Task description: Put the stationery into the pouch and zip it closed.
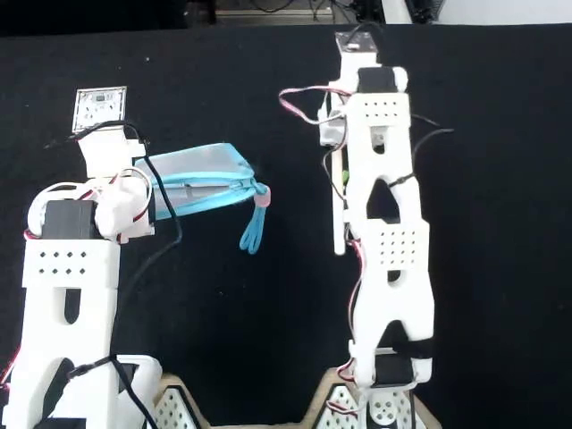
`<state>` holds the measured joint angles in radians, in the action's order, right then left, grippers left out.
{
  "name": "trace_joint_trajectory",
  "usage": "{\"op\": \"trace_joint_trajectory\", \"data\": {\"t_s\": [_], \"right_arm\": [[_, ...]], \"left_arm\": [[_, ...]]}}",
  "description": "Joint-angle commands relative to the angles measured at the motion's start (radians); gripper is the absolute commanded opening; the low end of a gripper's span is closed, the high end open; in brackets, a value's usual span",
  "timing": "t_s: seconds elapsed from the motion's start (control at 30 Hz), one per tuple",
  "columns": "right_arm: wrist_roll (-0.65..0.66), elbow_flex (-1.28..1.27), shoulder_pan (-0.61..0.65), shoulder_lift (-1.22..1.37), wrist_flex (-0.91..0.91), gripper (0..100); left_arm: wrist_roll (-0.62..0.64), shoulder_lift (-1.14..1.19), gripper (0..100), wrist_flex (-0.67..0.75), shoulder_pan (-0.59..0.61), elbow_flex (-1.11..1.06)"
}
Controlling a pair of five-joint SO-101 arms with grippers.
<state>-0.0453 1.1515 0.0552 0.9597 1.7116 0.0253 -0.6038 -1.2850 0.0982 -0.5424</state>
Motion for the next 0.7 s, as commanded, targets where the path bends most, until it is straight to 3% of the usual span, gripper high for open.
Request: {"op": "trace_joint_trajectory", "data": {"t_s": [0.0, 0.23, 0.67], "right_arm": [[0.014, 0.111, -0.014, -0.033, 0.055, 1.1], [0.009, -0.185, 0.025, -0.254, 0.057, 1.1], [0.015, -0.889, 0.192, -1.136, -0.071, 1.1]], "left_arm": [[0.009, 0.014, 3, 0.005, 0.001, -0.033], [0.009, 0.014, 3, 0.005, 0.001, -0.033], [0.009, 0.014, 3, 0.005, 0.001, -0.033]]}}
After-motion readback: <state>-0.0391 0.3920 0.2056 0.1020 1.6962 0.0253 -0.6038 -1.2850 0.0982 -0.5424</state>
